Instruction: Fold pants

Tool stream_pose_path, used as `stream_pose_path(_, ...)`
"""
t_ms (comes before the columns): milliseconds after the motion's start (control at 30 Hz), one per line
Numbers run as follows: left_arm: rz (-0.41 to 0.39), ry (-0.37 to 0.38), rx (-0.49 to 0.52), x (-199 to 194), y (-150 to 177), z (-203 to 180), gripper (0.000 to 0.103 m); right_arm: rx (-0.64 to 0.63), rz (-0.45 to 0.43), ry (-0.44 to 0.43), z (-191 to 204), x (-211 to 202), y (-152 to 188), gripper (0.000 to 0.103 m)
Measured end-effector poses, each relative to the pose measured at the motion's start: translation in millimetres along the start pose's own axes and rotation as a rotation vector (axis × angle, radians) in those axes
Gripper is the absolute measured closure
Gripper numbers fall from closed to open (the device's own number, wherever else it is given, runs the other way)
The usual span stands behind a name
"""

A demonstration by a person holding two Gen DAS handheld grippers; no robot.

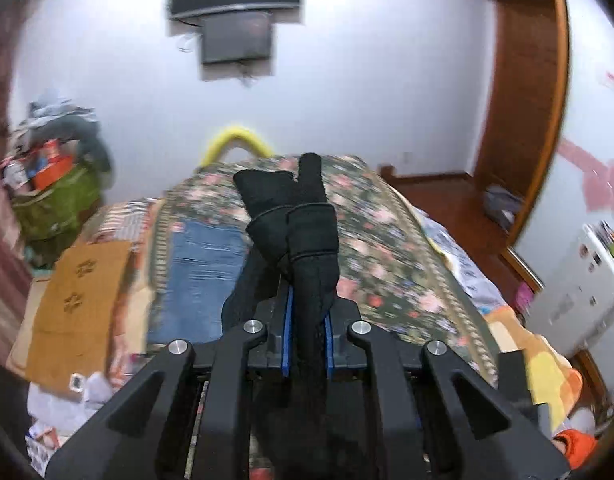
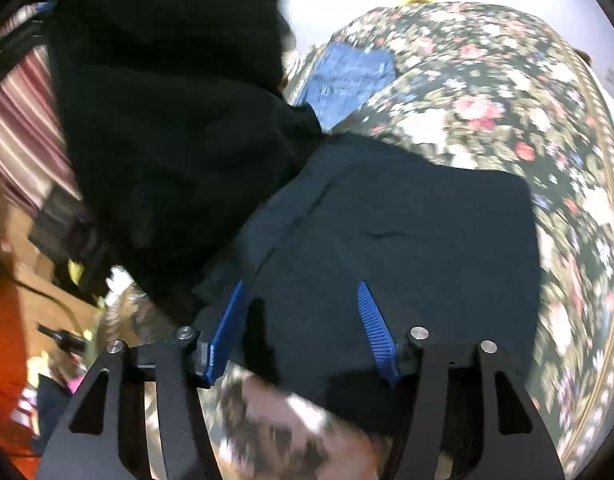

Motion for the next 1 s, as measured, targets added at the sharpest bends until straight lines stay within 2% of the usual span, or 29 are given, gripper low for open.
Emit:
stream_pose_path(100,0.080,0.104,0.010,26.9,17.6,-38.6,0.092,0.005,-0.052,0.098,-27.8,-33.8,9.6,0.048)
stream_pose_path(233,0.224,0.201,0.049,65.1,67.9,-86.9,0.092,0.048,-0.076,0.214,-68.3,-67.0,32.4,0.048)
stream_pose_path(333,0.324,0.247,0.092,83.4,104.3,-115.7,0.090,0.083,-0.076,0.248,-87.5,-79.9,46.4,0.048)
stream_pose_path(433,0.383,0.248,0.141,89.0,126.6,-130.9,0.087,0.105,-0.075,0.261,-94.9,-84.7,57.8,0.048)
stream_pose_path(533,0.418,0.241,0.179,89.0,130.2,-133.1,0.071,0.125,-0.076,0.255,-95.2,-82.7,61.5,0.048)
stream_pose_path(600,0.402,0.241,0.171,83.9,123.0,-130.2,0.040,0.132,-0.082,0.249,-94.0,-82.4,58.7,0.048)
stream_pose_path(633,0.382,0.243,0.164,80.4,120.0,-129.3,0.034,0.134,-0.086,0.244,-92.0,-81.4,56.7,0.048)
stream_pose_path(700,0.306,0.217,0.157,70.5,103.4,-118.1,0.024,0.130,-0.093,0.233,-90.4,-82.4,56.9,0.048)
stream_pose_path(833,0.175,0.072,0.163,64.4,64.7,-71.7,0.009,0.108,-0.096,0.221,-80.3,-77.3,53.1,0.043)
stream_pose_path(900,0.161,-0.010,0.149,74.6,54.0,-36.5,0.008,0.096,-0.089,0.219,-77.0,-73.1,52.5,0.043)
stream_pose_path(1000,0.213,-0.106,0.127,101.4,51.8,15.2,0.008,0.088,-0.079,0.213,-72.0,-67.3,50.9,0.043)
Point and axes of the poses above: each gripper's, at about its wrist camera, not at the fingertips, and x roughly the way its jaws point, z to its left, y to its underside, the point moved 10 cm from there along x, roughly the way its jaws point, and after that the axes turned 5 degrees about y, right-handed, at the moved point
